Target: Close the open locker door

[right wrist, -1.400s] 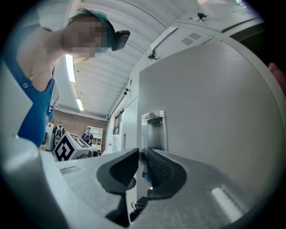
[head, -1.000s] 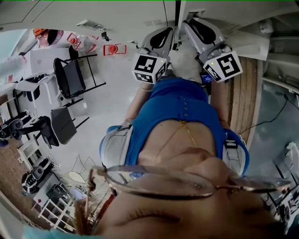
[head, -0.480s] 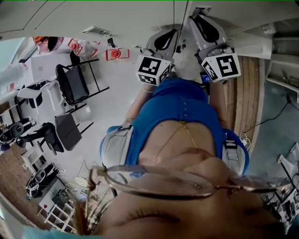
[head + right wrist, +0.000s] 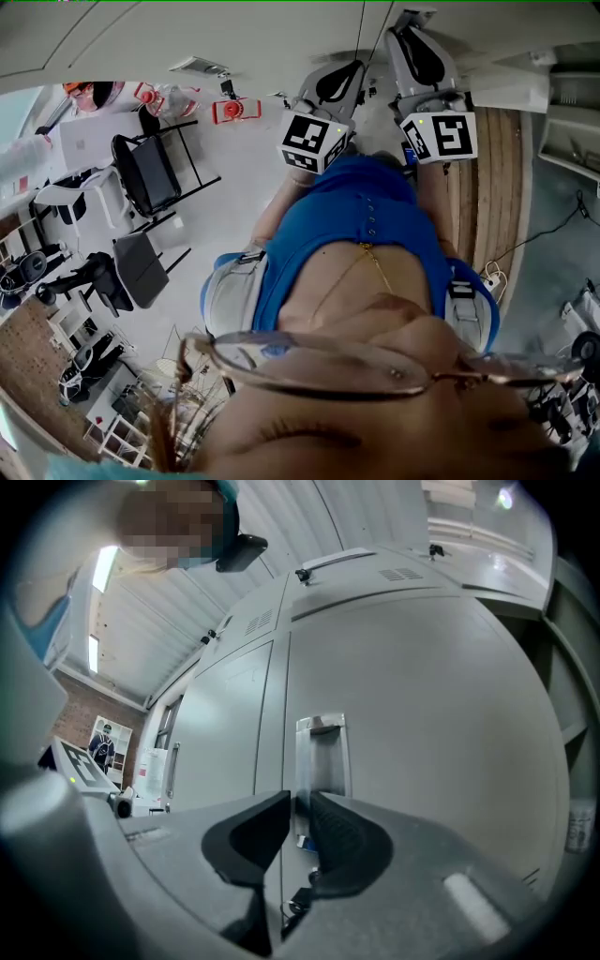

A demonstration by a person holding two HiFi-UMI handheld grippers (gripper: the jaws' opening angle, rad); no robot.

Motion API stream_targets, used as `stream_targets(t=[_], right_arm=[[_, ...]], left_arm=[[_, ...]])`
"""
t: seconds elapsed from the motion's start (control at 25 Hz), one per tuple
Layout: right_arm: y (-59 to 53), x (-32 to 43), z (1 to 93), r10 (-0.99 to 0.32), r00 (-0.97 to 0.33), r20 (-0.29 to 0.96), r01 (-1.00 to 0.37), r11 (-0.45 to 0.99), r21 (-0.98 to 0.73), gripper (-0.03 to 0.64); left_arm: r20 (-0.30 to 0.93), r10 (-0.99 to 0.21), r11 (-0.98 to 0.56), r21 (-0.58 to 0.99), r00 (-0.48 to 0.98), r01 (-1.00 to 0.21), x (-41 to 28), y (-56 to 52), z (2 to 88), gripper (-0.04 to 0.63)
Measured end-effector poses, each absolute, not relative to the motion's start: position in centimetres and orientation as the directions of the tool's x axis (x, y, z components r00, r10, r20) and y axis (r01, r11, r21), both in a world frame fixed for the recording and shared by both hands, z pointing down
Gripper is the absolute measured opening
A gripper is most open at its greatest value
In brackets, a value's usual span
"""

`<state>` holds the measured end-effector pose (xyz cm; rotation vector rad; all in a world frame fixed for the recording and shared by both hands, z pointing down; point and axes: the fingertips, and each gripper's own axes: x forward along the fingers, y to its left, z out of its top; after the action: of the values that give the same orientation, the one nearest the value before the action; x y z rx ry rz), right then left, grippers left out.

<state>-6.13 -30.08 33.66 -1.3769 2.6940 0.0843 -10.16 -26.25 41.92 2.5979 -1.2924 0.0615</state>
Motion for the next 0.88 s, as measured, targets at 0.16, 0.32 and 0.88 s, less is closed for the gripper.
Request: stream_targets(t=[0.16,0.32,0.88], right_arm=[[-30.1,-6.0,34.0,-0.824,-0.556,-0.11,-0.831,0.556,0.03,0.061],[-30.2,-6.1,34.1,-0.836,-0.54,-0.095,-0.842,0.537,0.054,0.061],[-29.6,-4.9,36.1,-0.876,-0.483,-0.005,-0.872,0.48,0.097,0.003]], left_arm=[[0.14,-0.77,-0.594,0.197,0.622,-0.78,-10.0,-26.3,41.9,-0.002],[0.14,-0.758,-0.609,0.198,0.637,-0.768,-9.7,-26.5,42.1,-0.002],[0.11,-0.758,-0.615,0.206,0.643,-0.761,-8.5,-26.9,41.2,-0.002]])
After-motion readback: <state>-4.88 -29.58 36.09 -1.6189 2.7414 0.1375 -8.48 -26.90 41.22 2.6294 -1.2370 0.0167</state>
